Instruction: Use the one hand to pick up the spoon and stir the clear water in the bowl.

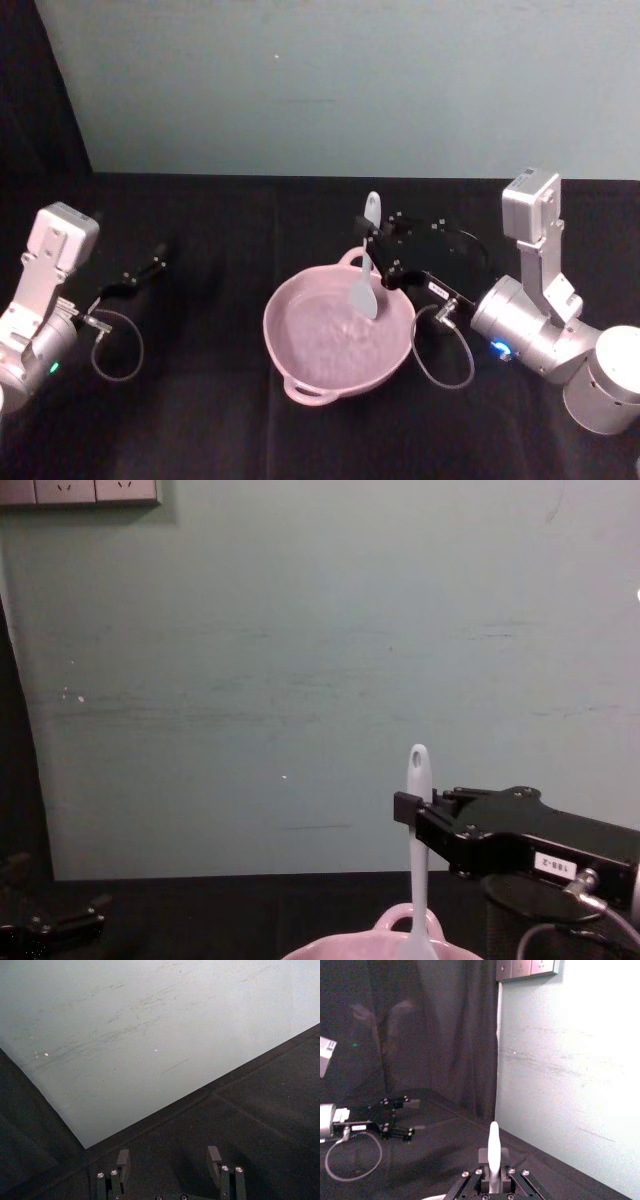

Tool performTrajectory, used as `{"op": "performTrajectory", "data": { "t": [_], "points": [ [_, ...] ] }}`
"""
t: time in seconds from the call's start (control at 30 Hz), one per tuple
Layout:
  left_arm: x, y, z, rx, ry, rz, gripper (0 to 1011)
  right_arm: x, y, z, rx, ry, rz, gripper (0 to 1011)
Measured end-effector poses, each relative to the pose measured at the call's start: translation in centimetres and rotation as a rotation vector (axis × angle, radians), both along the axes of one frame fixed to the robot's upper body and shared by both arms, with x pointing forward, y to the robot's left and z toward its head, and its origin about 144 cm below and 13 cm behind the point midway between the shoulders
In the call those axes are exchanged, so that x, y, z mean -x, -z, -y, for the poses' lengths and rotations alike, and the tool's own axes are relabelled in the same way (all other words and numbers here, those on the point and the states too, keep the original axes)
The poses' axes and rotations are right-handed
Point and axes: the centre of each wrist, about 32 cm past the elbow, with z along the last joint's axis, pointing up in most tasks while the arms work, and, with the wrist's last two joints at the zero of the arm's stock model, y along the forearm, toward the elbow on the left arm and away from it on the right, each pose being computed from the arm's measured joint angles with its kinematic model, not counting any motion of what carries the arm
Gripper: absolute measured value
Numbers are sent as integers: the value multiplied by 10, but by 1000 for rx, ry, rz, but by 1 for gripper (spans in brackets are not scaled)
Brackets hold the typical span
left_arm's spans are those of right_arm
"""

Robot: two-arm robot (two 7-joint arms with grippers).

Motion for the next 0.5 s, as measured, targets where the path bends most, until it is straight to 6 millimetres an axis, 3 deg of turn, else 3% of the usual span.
{"op": "performTrajectory", "data": {
  "t": [0.27,0.5],
  "points": [
    [0,0,0,0,0,0,1005,12,-4,-3,44,-48,4,125],
    [0,0,0,0,0,0,1005,21,-7,-19,53,-117,12,125]
  ]
}}
